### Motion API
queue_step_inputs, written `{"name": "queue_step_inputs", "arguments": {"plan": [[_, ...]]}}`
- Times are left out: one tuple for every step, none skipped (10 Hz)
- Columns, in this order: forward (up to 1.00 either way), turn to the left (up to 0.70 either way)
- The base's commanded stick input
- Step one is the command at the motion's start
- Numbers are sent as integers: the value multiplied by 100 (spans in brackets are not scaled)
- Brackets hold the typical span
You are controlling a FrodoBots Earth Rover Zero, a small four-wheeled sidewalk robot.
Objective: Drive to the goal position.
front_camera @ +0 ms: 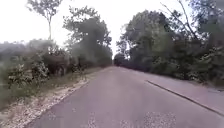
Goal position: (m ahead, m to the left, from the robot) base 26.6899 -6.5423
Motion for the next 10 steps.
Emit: {"name": "queue_step_inputs", "arguments": {"plan": [[100, 0], [100, 0], [100, 0], [100, 0], [100, 0], [100, 0], [100, 0], [100, 0], [100, 0], [100, 0]]}}
